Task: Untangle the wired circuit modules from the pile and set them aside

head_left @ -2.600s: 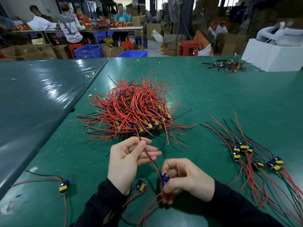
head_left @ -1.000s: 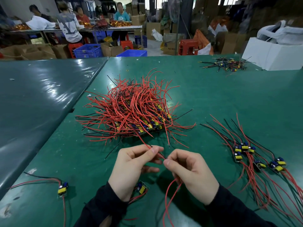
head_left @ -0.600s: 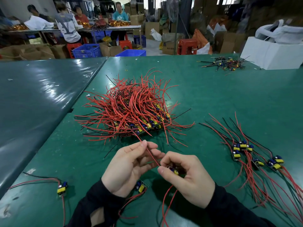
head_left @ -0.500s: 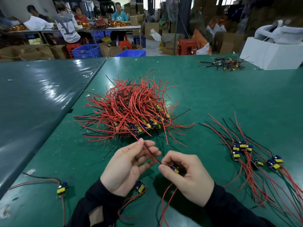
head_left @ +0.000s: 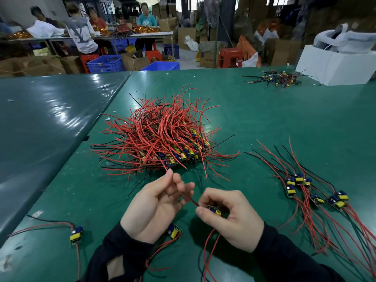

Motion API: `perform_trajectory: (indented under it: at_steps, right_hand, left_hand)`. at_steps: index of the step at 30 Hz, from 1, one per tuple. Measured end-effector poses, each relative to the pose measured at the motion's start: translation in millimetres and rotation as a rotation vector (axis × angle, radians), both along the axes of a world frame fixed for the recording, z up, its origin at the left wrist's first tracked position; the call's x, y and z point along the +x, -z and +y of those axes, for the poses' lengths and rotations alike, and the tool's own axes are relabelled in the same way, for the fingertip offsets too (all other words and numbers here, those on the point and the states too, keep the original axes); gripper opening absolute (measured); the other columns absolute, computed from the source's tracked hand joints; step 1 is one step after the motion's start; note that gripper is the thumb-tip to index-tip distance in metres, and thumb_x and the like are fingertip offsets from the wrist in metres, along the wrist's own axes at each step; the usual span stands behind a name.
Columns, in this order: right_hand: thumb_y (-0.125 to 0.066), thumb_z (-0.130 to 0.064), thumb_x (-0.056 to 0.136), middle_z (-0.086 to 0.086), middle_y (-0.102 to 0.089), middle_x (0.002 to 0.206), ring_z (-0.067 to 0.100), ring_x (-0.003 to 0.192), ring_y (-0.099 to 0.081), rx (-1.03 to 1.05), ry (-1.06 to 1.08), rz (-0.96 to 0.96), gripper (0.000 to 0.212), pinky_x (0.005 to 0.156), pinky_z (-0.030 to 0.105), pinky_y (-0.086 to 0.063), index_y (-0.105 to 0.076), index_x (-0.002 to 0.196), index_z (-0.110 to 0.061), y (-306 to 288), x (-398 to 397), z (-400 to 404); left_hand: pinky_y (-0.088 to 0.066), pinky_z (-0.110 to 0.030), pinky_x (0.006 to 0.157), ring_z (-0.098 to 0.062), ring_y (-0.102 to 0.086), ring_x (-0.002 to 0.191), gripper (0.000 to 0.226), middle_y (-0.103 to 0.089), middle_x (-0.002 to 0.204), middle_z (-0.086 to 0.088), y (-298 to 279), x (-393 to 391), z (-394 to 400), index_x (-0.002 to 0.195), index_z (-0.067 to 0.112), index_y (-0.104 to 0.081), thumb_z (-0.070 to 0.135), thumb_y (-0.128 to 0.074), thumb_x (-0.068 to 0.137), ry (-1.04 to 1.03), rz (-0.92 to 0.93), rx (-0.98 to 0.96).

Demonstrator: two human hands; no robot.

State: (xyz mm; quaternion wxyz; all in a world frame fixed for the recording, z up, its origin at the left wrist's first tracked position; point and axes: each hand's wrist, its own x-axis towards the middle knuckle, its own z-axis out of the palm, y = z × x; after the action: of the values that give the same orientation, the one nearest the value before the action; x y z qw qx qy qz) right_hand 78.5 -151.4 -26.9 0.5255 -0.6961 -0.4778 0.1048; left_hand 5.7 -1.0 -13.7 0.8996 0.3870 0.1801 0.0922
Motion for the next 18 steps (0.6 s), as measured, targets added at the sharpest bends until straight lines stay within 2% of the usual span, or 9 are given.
perform_trajectory:
  at_steps: [2,4,7,10,15,18]
  right_hand:
    - [-0.064,-0.013,0.081,-0.01,-0.046,0.059,0.002,0.056,-0.039,-0.012,-0.052,0.005,0.017,0.057,0.017,-0.036,-0.056,0.067,-0.015,1.5,-2.8,1.2]
    - [-0.064,-0.012,0.082,-0.01,-0.045,0.06,0.002,0.056,-0.039,0.002,-0.078,0.026,0.017,0.057,0.016,-0.036,-0.056,0.068,-0.012,2.7,-4.0,1.6]
    - [-0.064,-0.015,0.082,-0.009,-0.045,0.059,0.003,0.055,-0.039,-0.016,-0.034,0.012,0.018,0.056,0.018,-0.036,-0.055,0.067,-0.015,3.1,0.8,-0.1]
    - [-0.064,-0.014,0.081,-0.012,-0.046,0.058,0.003,0.054,-0.04,-0.052,-0.059,-0.011,0.018,0.056,0.017,-0.036,-0.055,0.067,-0.019,6.1,-0.5,0.7]
    - [-0.064,-0.016,0.082,-0.01,-0.046,0.058,0.003,0.055,-0.04,-0.056,-0.049,0.002,0.018,0.056,0.018,-0.036,-0.055,0.067,-0.019,5.6,1.8,0.6]
    - [-0.064,-0.015,0.082,-0.011,-0.047,0.058,0.003,0.055,-0.04,-0.075,-0.087,0.008,0.018,0.056,0.018,-0.036,-0.055,0.067,-0.02,4.7,0.6,0.3]
  left_hand:
    - [-0.053,-0.035,0.081,-0.018,-0.065,0.065,0.032,-0.042,0.05,0.0,1.7,-2.0,0.8,0.053,0.015,-0.058,0.029,-0.052,0.081,0.031,-0.024,0.0]
    - [-0.057,-0.035,0.079,-0.018,-0.066,0.065,0.033,-0.042,0.049,0.001,0.9,-1.9,1.4,0.053,0.016,-0.059,0.03,-0.052,0.082,0.029,-0.014,-0.021]
    - [-0.05,-0.039,0.081,-0.017,-0.068,0.063,0.032,-0.046,0.049,0.002,-1.5,0.3,4.2,0.053,0.015,-0.059,0.03,-0.051,0.08,-0.07,-0.002,-0.064]
    - [-0.043,-0.035,0.085,-0.014,-0.057,0.05,0.035,-0.032,0.041,0.005,-2.3,-1.6,6.7,0.05,0.016,-0.047,0.029,-0.047,0.083,-0.067,-0.043,-0.081]
    - [-0.044,-0.038,0.084,-0.014,-0.06,0.054,0.031,-0.035,0.047,0.004,-4.9,-2.2,9.1,0.056,0.015,-0.047,0.03,-0.048,0.084,-0.078,0.006,-0.101]
    - [-0.044,-0.036,0.081,-0.013,-0.053,0.046,0.034,-0.029,0.04,0.005,-4.0,-3.4,10.9,0.051,0.016,-0.045,0.03,-0.048,0.082,-0.042,-0.007,-0.088]
